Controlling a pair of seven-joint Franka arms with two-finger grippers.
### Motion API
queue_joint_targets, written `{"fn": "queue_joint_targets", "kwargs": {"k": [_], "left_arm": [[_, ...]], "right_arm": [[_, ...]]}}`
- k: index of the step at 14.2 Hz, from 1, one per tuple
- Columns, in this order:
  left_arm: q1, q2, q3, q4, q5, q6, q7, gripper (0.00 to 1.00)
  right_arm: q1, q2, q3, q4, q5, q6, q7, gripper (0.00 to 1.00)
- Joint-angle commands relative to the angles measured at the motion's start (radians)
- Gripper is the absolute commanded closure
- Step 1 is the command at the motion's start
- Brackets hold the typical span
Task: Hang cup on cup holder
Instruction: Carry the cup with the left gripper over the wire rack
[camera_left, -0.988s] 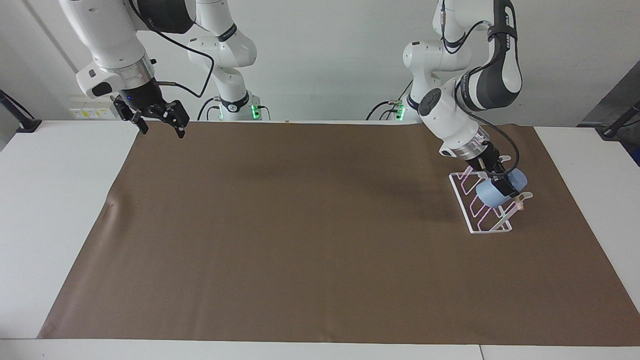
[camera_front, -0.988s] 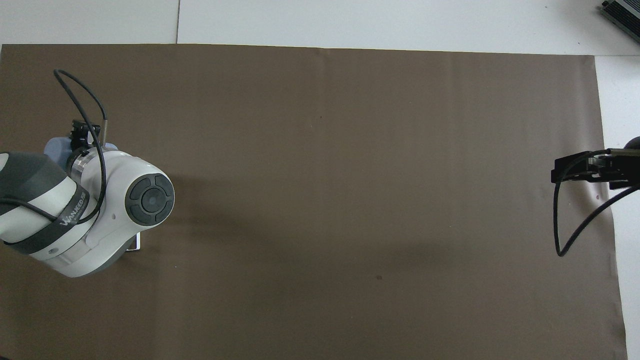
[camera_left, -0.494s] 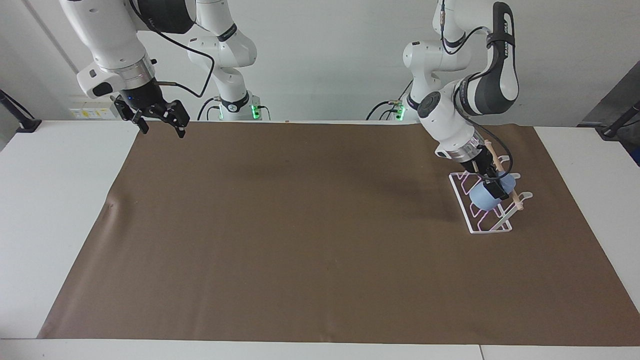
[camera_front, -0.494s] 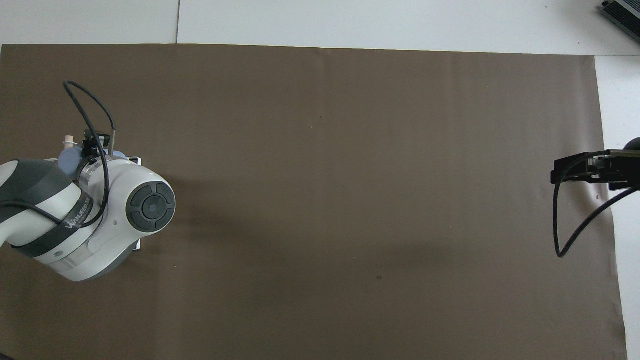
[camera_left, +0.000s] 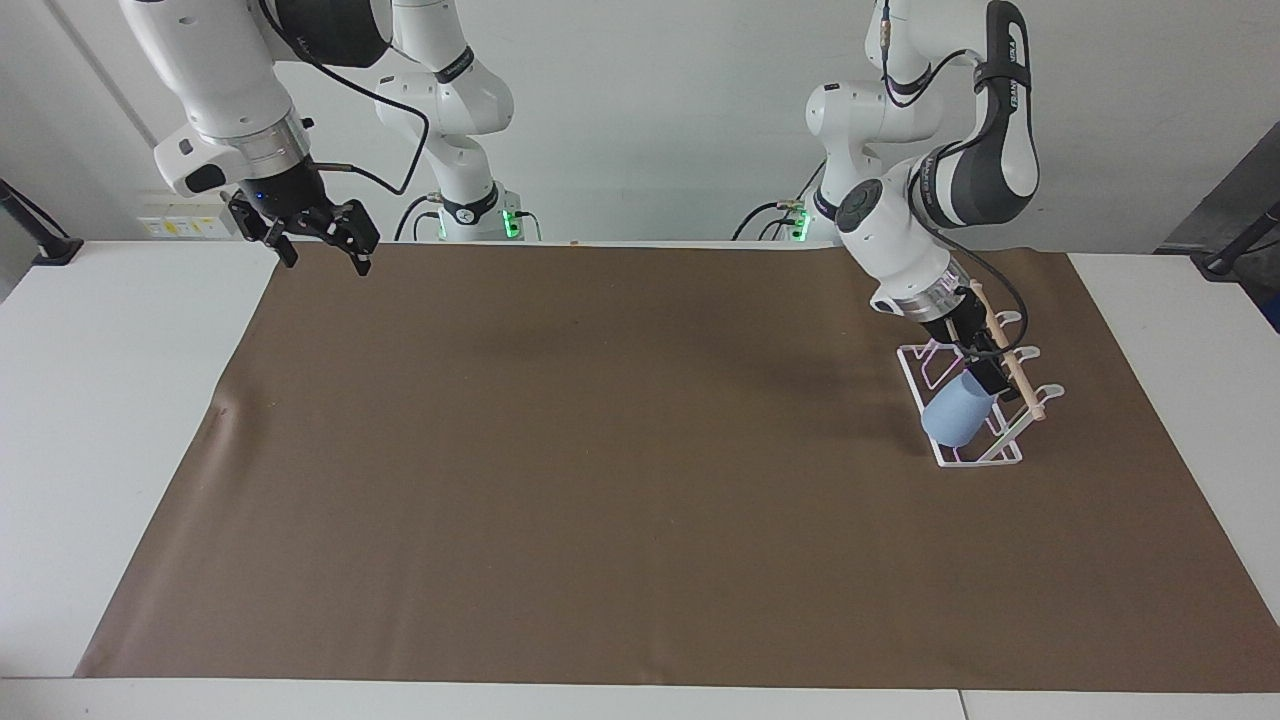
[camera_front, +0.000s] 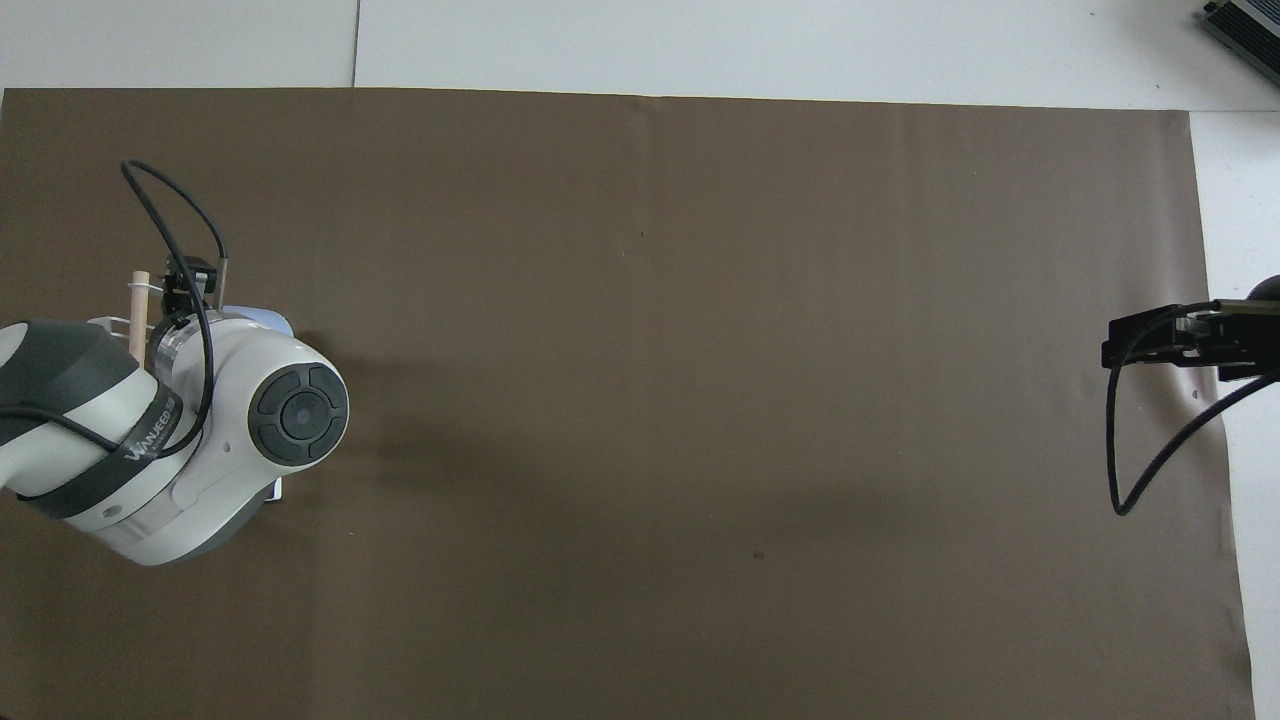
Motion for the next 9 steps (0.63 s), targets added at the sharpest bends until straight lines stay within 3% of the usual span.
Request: {"fn": "queue_joint_targets", "kwargs": {"k": [1, 5, 9], "left_arm": [[-0.025, -0.015, -0.005, 0.065, -0.125, -0.103, 0.013, 0.0], [-0.016, -0.019, 0.001, 0.206, -0.418, -0.243, 0.001, 0.0], [-0.008, -0.05, 0.007, 0.302, -0.567, -0.338, -0.066, 0.0]], "right_arm": [[-0.004, -0.026, 0.006, -0.032, 0.018, 0.017, 0.018, 0.0], [-0.013, -0.028, 0.006, -0.039, 0.018, 0.014, 0.009, 0.0], [-0.015, -0.028, 0.006, -0.039, 0.018, 0.016, 0.009, 0.0]]}}
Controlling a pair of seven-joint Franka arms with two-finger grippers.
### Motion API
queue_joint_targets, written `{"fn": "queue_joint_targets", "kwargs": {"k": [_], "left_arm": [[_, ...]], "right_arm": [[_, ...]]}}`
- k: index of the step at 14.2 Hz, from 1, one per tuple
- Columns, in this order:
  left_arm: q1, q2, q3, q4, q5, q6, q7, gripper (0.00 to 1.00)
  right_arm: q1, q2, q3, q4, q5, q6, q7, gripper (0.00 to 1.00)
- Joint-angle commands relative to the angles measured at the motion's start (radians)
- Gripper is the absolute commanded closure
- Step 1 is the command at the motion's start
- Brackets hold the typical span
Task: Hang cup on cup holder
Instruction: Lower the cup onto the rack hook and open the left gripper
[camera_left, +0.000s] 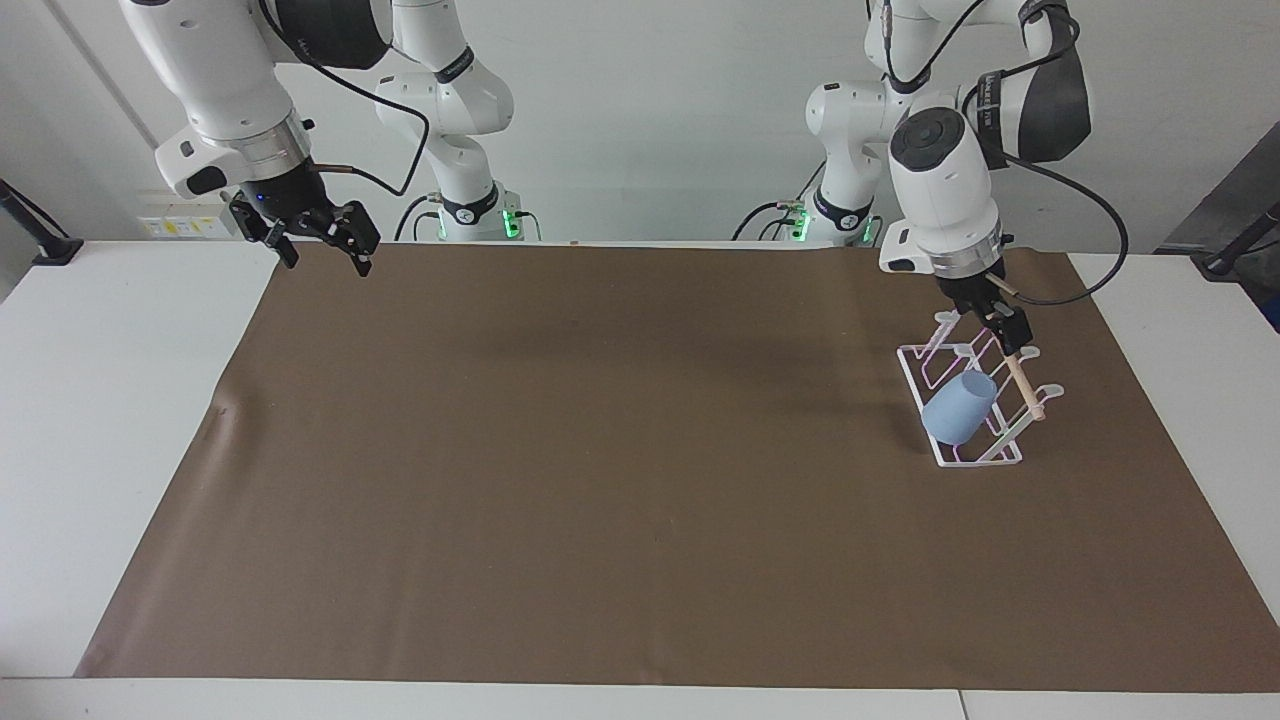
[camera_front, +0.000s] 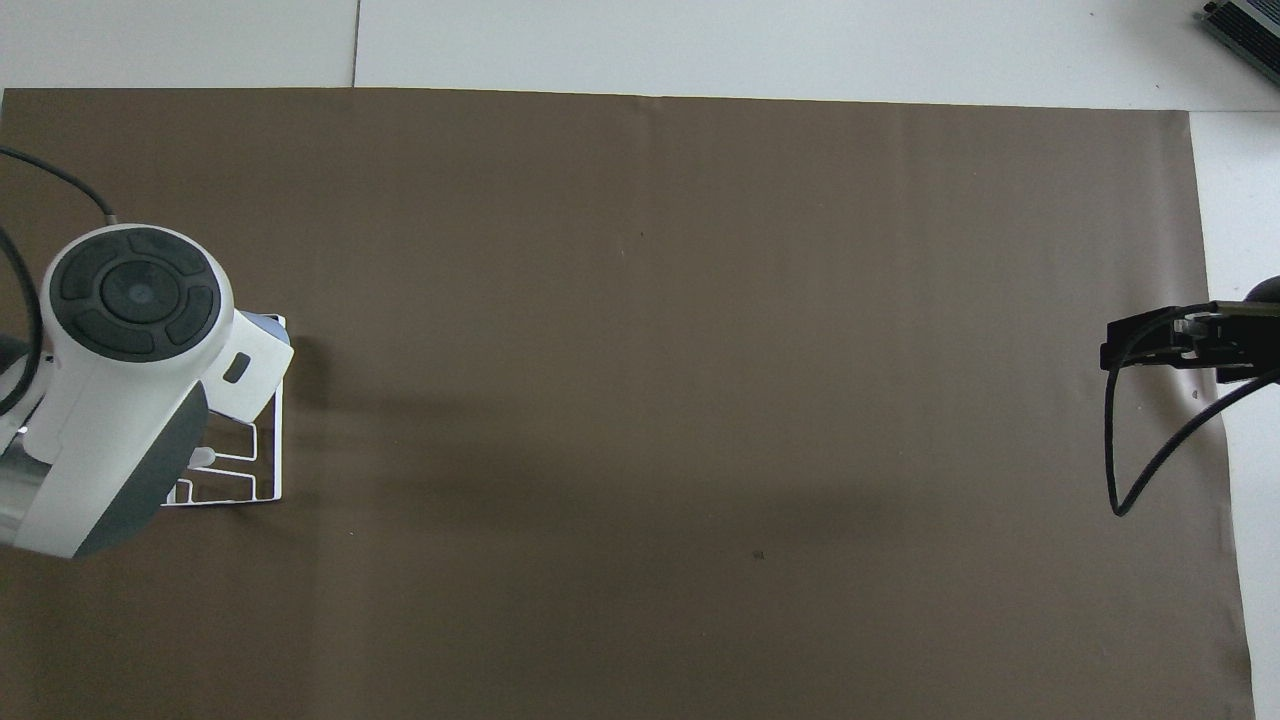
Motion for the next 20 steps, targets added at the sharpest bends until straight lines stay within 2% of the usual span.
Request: {"fn": "queue_joint_targets", "kwargs": {"k": [1, 4, 7, 8, 10, 12, 15, 17, 20], "left_arm": [[0.01, -0.038, 0.013, 0.043, -0.12, -0.064, -0.091, 0.0], [0.028, -0.074, 0.022, 0.049, -0.209, -0.118, -0.253, 0.0], [0.047, -0.082, 0.051, 0.098, -0.366, -0.188, -0.454, 0.0], [0.056, -0.084, 0.057, 0.098, -0.397, -0.191, -0.517, 0.0], [0.108, -0.079, 0.053, 0.118, -0.54, -0.185, -0.66, 0.0], [0.108, -0.073, 0.051, 0.147, -0.546, -0.184, -0.714, 0.0], [0.114, -0.023, 0.053, 0.274, -0.546, -0.211, -0.729, 0.0], [0.114, 0.01, 0.054, 0.322, -0.54, -0.254, -0.732, 0.0], [0.114, 0.028, 0.054, 0.365, -0.535, -0.288, -0.733, 0.0]], "right_arm": [[-0.013, -0.028, 0.006, -0.033, 0.018, 0.017, 0.01, 0.0], [-0.013, -0.028, 0.006, -0.033, 0.018, 0.016, 0.01, 0.0], [-0.013, -0.028, 0.006, -0.033, 0.018, 0.016, 0.01, 0.0], [-0.013, -0.028, 0.006, -0.033, 0.018, 0.016, 0.01, 0.0], [-0.013, -0.028, 0.006, -0.033, 0.018, 0.016, 0.01, 0.0], [-0.011, -0.025, 0.006, -0.025, 0.016, 0.019, 0.012, 0.0], [-0.005, 0.009, 0.011, 0.047, 0.015, 0.002, 0.018, 0.0], [-0.01, 0.021, 0.011, 0.084, 0.016, -0.016, 0.02, 0.0], [-0.014, 0.023, 0.012, 0.081, 0.03, -0.03, 0.03, 0.0]]}}
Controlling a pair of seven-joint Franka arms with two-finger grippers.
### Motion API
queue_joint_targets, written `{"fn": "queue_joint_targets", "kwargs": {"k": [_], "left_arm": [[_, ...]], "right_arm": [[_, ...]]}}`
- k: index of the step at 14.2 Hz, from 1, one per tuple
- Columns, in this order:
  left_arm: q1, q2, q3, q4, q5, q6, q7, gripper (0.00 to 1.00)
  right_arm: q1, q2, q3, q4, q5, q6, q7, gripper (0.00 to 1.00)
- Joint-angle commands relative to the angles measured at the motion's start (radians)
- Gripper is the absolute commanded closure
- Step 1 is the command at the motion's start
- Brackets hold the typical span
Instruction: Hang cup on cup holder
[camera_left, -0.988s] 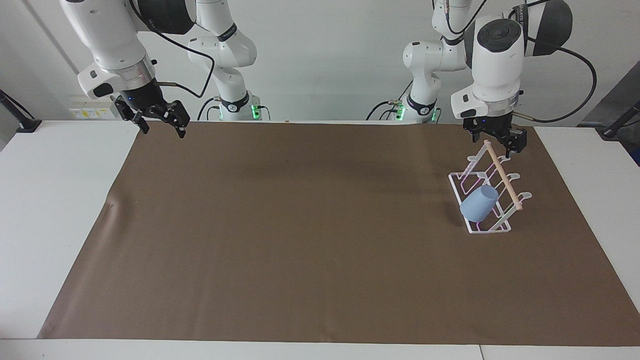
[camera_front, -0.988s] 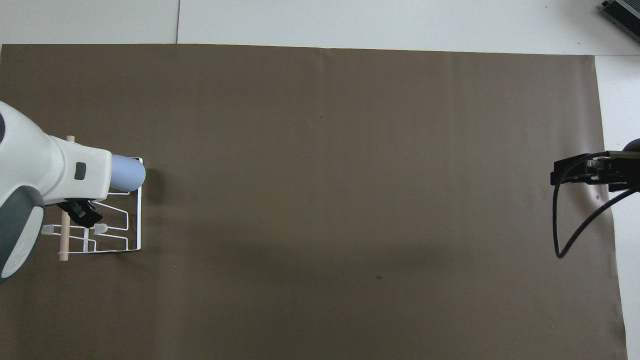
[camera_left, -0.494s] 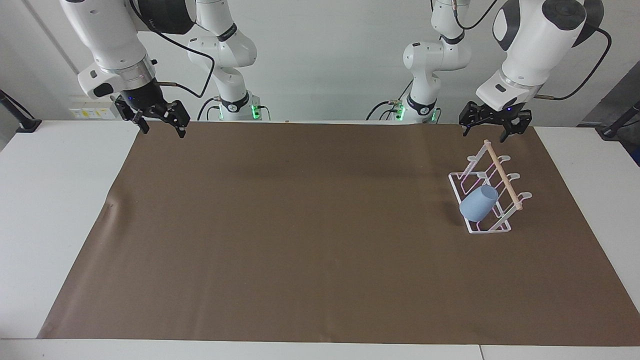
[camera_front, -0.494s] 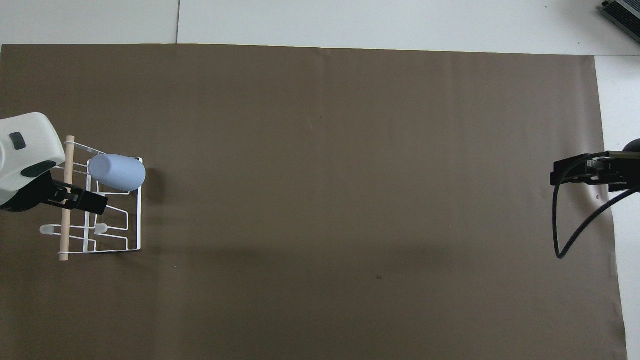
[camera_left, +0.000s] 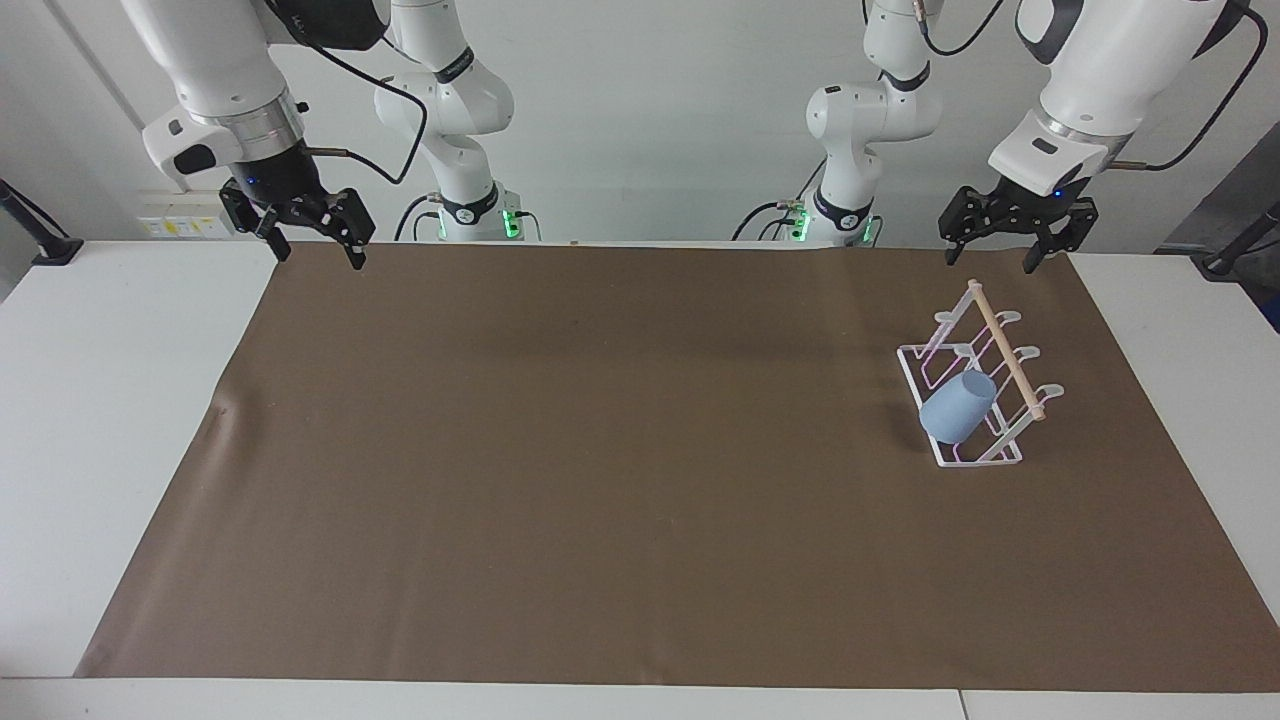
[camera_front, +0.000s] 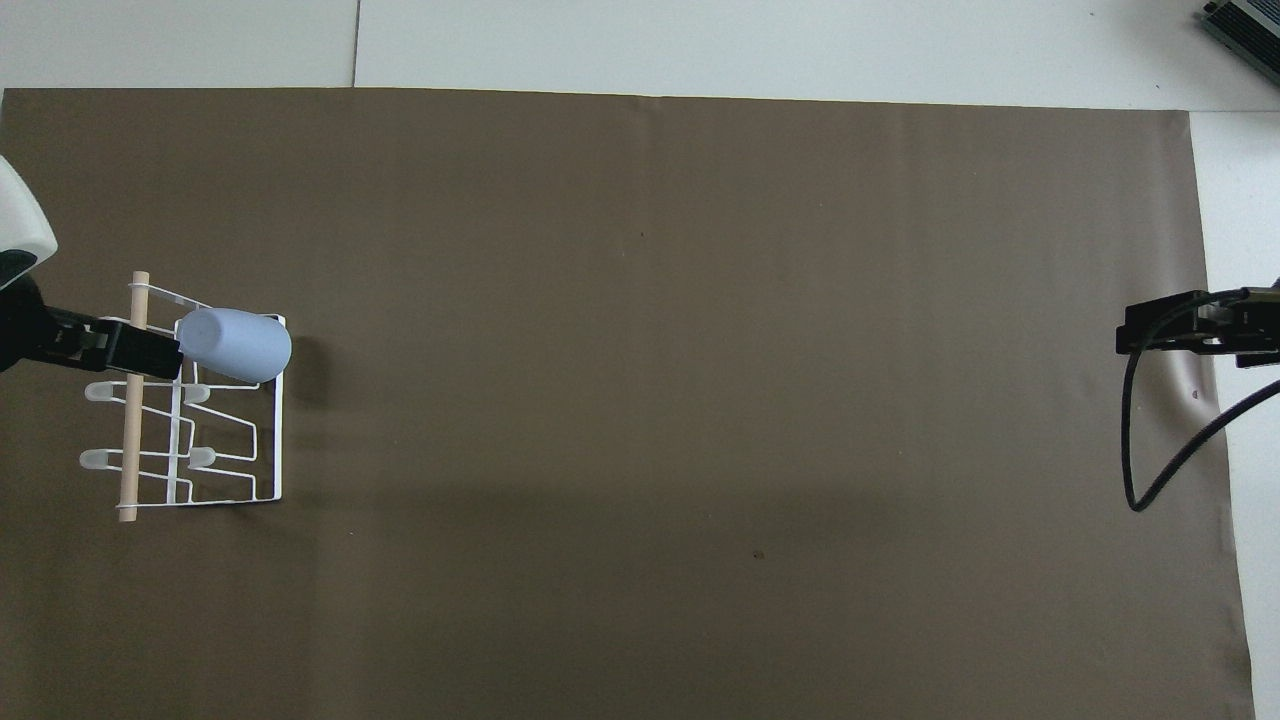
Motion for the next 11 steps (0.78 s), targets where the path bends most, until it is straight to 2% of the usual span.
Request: {"fn": "queue_joint_targets", "kwargs": {"k": [1, 4, 7, 11], "left_arm": [[0.01, 0.059, -0.007, 0.098, -0.003, -0.061, -0.014, 0.0], [0.012, 0.084, -0.005, 0.153, -0.003, -0.113, -0.015, 0.0], [0.009, 0.068, -0.005, 0.14, -0.003, -0.113, -0.089, 0.0], [0.009, 0.058, -0.005, 0.12, -0.002, -0.113, -0.095, 0.0]], "right_arm": [[-0.006, 0.016, 0.007, 0.027, 0.025, -0.02, 0.03, 0.0], [0.0, 0.005, 0.013, 0.032, 0.009, -0.031, 0.024, 0.0], [-0.003, -0.025, 0.013, 0.035, 0.009, -0.072, 0.021, 0.0], [-0.002, -0.03, 0.013, 0.021, 0.012, -0.061, 0.022, 0.0]]}}
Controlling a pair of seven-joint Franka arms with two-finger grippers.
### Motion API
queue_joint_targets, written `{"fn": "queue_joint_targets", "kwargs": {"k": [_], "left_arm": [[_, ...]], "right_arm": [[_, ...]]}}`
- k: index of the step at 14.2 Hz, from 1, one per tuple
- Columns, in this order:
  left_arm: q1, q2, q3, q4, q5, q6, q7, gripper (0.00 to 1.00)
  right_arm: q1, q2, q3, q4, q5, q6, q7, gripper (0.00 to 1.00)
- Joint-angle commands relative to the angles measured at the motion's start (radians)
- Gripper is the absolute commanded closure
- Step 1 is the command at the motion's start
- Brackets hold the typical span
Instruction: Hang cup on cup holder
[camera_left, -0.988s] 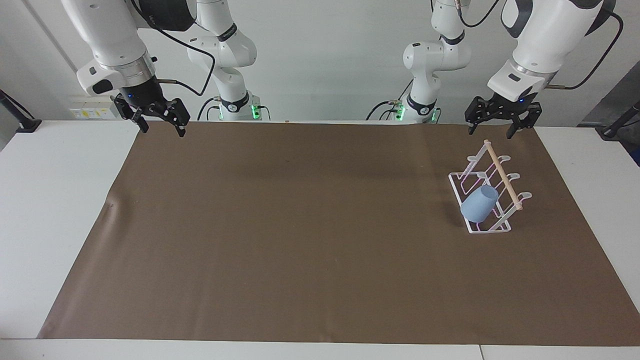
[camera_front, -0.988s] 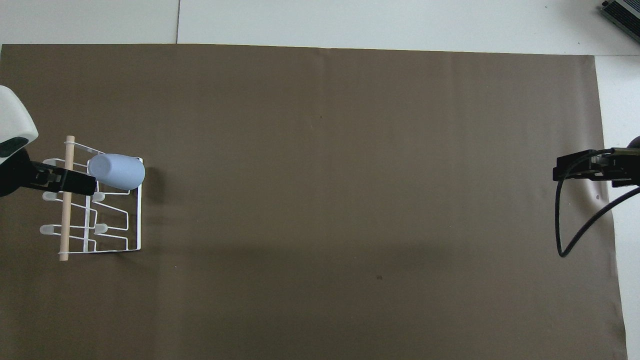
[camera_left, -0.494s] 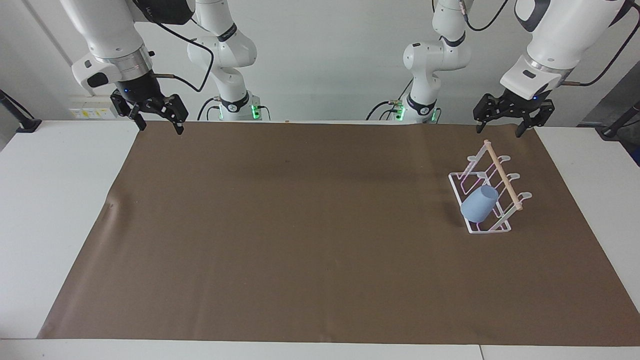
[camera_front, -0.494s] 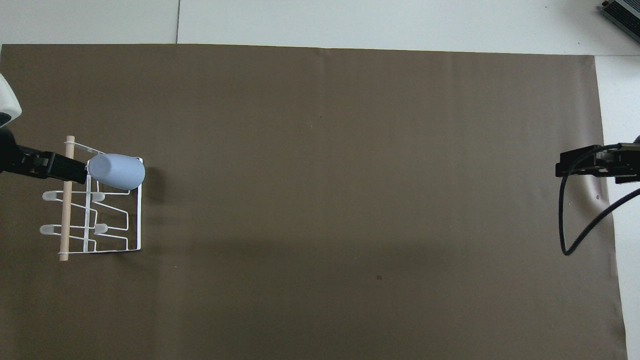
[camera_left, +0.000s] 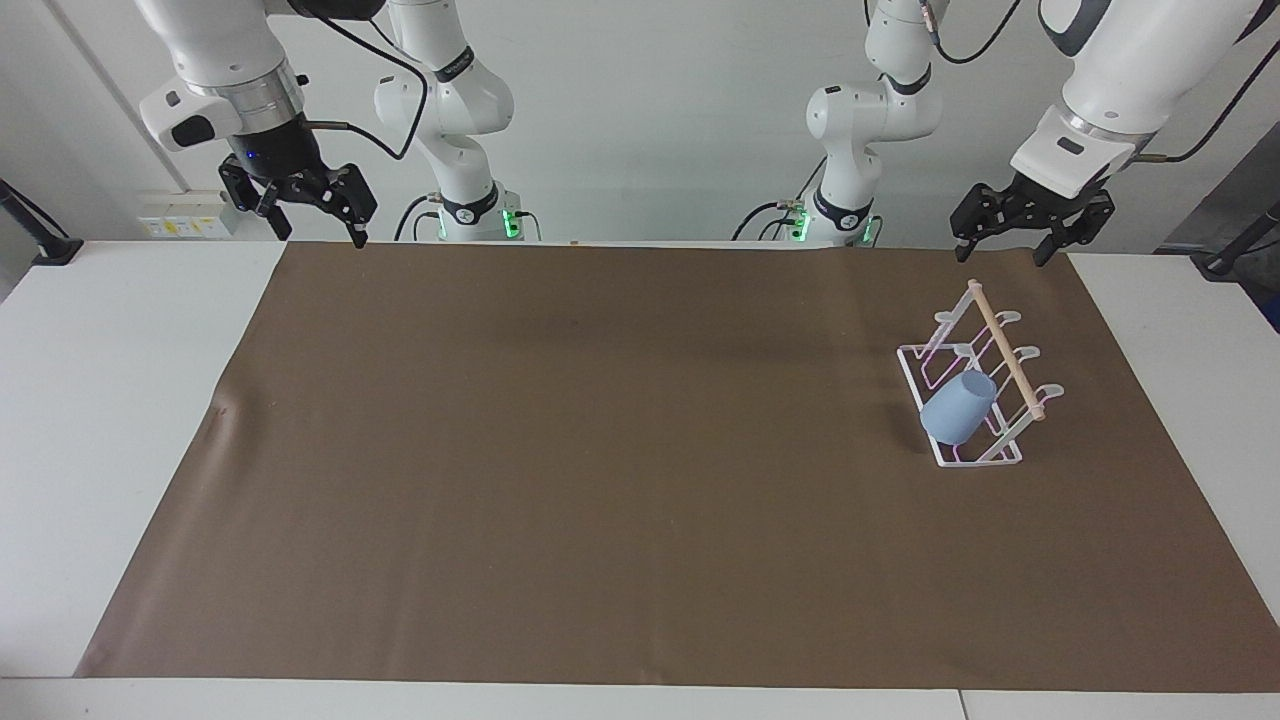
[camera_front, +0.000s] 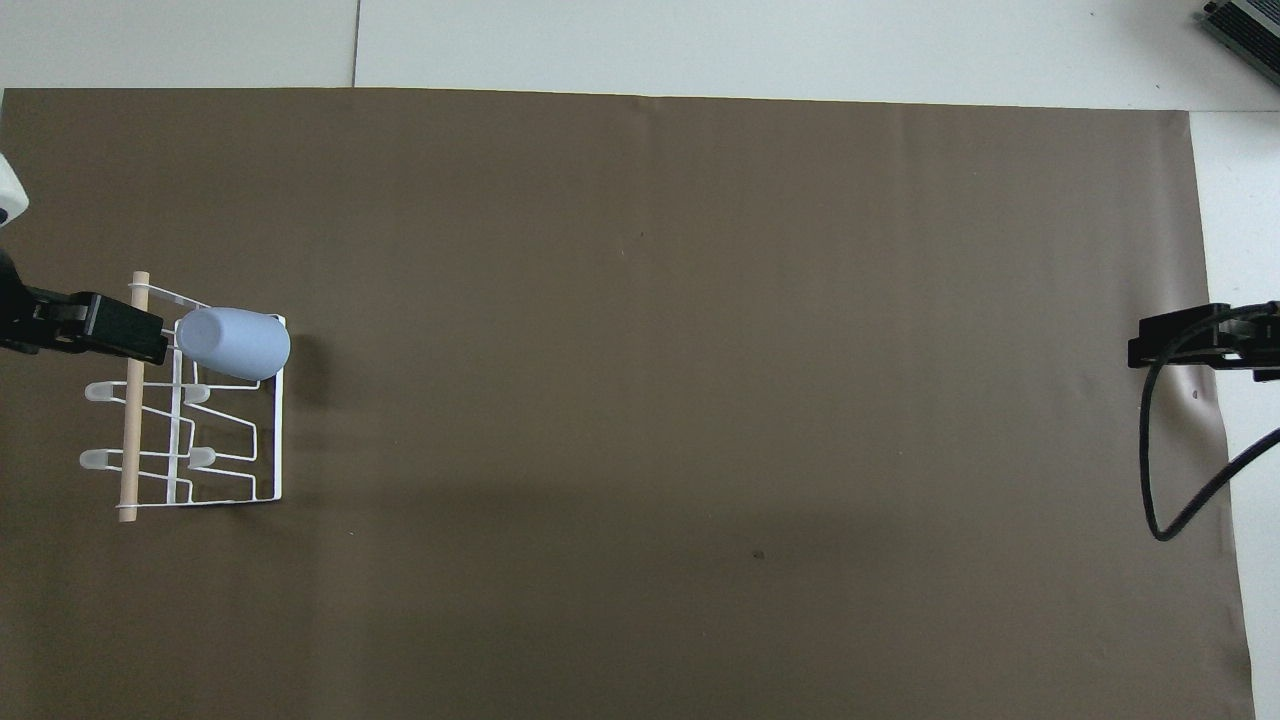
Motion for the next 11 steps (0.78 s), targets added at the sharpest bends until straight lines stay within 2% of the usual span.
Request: {"fn": "queue_joint_targets", "kwargs": {"k": [1, 11], "left_arm": [[0.006, -0.002, -0.004, 0.006, -0.002, -0.02, -0.018, 0.0], [0.021, -0.002, -0.004, 0.004, -0.002, -0.013, -0.012, 0.0]], "right_arm": [[-0.006, -0.015, 0.007, -0.016, 0.01, -0.008, 0.023, 0.0], [-0.009, -0.031, 0.005, -0.05, 0.011, -0.002, 0.024, 0.0]]}}
